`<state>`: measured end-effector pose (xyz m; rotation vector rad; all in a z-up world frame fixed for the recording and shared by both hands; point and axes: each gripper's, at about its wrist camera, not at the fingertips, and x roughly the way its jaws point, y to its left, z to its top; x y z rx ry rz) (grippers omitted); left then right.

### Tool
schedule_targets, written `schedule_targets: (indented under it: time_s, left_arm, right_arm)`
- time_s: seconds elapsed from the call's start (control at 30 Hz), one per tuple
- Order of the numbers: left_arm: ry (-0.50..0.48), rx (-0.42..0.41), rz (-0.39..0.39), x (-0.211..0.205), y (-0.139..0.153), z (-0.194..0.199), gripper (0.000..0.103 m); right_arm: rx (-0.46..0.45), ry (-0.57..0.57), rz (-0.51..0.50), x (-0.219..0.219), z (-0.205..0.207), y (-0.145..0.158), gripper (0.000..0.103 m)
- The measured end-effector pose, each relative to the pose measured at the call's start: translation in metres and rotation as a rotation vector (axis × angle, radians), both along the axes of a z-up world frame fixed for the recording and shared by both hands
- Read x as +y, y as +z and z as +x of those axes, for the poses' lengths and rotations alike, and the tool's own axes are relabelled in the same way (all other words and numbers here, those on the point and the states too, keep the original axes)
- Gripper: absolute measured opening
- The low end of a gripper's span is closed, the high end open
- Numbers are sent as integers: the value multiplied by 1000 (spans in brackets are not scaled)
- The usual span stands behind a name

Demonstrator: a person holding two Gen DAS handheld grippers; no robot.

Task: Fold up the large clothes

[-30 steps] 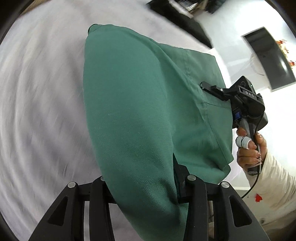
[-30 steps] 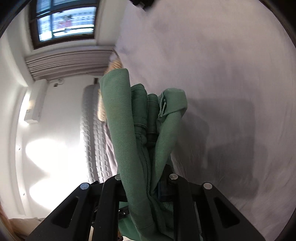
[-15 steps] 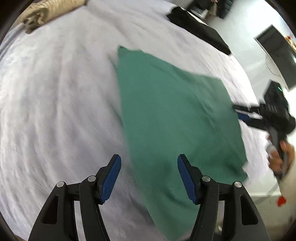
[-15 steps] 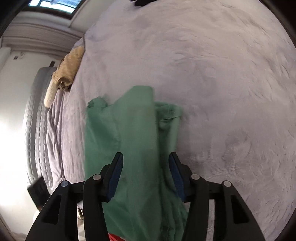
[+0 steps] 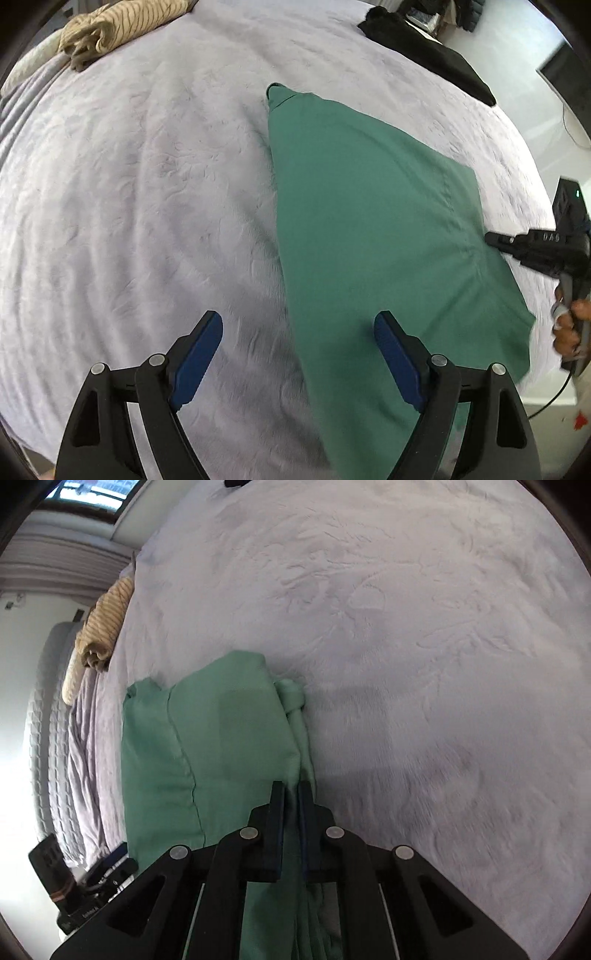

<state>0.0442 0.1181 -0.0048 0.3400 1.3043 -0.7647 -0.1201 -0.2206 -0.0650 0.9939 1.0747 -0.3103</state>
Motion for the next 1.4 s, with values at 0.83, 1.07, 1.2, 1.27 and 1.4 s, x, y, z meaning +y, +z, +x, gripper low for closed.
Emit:
schedule_targets:
  time_s: [0.83, 1.07, 1.2, 1.27, 1.4]
  left_arm:
    - [-31, 141, 91, 29, -28, -68, 93]
    - [-20, 153, 111, 29, -30, -67, 93]
    - [-20, 153, 117, 31, -24, -68, 93]
    - [-24, 145, 123, 31, -20, -67, 93]
    - [-34, 133, 135, 30, -17, -66, 93]
  right_arm:
    - [238, 180, -5, 106, -62, 11, 7]
    - [286, 180, -11, 111, -59, -4, 4]
    - [301, 214, -24, 114, -55, -3, 4]
    - [305, 208, -21, 115, -54, -1, 4]
    - [283, 222, -34, 114, -54, 14, 8]
